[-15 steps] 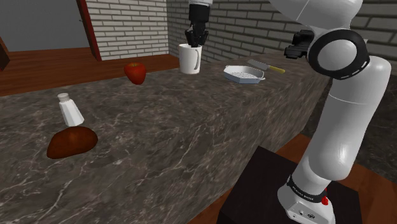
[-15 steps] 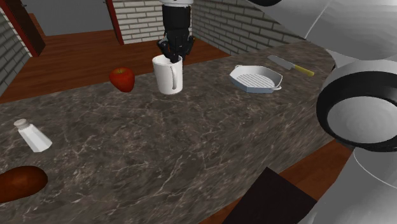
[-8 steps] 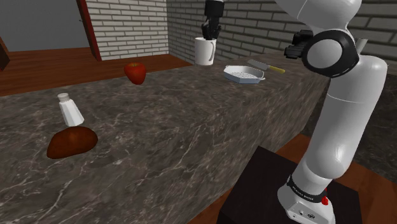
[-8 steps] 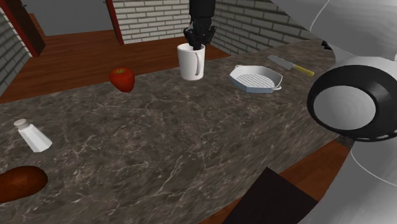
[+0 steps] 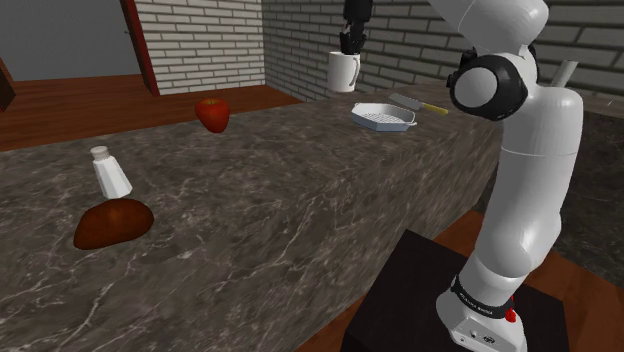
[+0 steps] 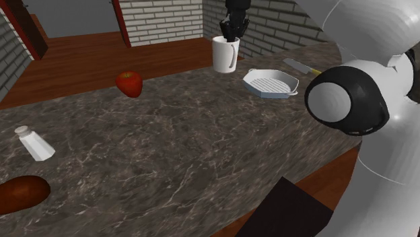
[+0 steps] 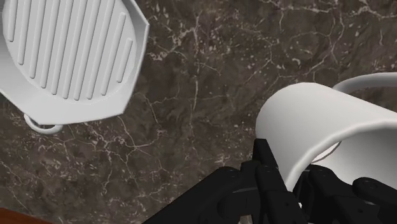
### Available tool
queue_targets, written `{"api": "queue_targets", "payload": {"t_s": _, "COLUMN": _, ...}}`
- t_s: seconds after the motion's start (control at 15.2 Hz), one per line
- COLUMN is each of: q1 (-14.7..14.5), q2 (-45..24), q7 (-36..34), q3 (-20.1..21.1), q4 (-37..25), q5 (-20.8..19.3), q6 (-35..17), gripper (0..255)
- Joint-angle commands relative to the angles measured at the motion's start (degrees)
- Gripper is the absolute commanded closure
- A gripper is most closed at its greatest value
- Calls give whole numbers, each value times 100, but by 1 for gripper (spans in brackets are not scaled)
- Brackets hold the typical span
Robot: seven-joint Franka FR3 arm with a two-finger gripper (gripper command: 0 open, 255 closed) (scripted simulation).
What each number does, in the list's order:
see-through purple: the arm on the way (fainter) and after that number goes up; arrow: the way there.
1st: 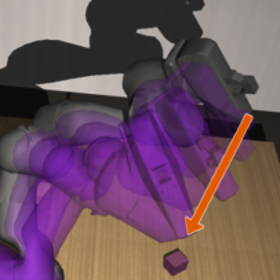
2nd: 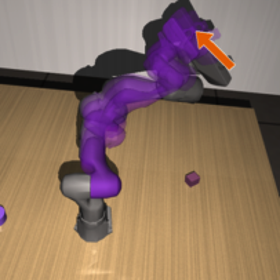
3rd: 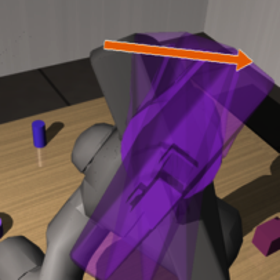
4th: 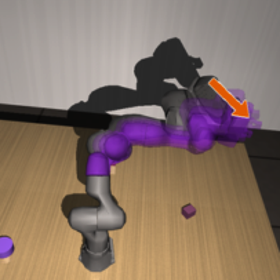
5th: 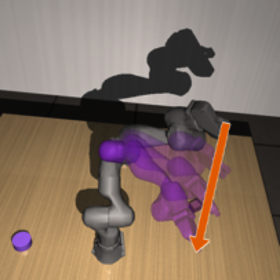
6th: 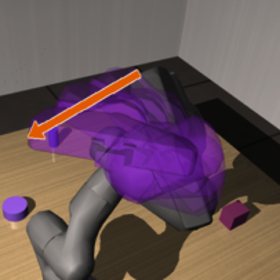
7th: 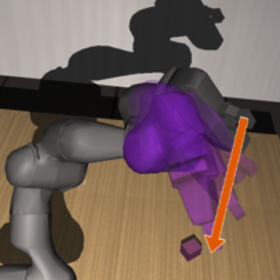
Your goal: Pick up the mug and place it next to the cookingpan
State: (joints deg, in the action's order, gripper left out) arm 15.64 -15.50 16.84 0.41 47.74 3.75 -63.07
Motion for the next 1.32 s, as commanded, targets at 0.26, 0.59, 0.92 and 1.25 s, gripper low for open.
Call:
{"api": "queue_targets", "payload": {"t_s": 0.26, "q1": 17, "q2": 663, "q7": 96, "q3": -17, "q4": 1515, "q5": -14, "q6": -855, "gripper": 255}}
{"api": "queue_targets", "payload": {"t_s": 0.59, "q1": 12, "q2": 994, "q7": 127, "q3": -18, "q4": 2395, "q5": -22, "q6": -1404, "gripper": 255}}
{"api": "queue_targets", "payload": {"t_s": 0.92, "q1": 9, "q2": 1229, "q7": 153, "q3": -17, "q4": 3116, "q5": -27, "q6": -1888, "gripper": 255}}
{"api": "queue_targets", "payload": {"t_s": 1.25, "q1": 7, "q2": 1401, "q7": 177, "q3": -16, "q4": 3736, "q5": -29, "q6": -2336, "gripper": 255}}
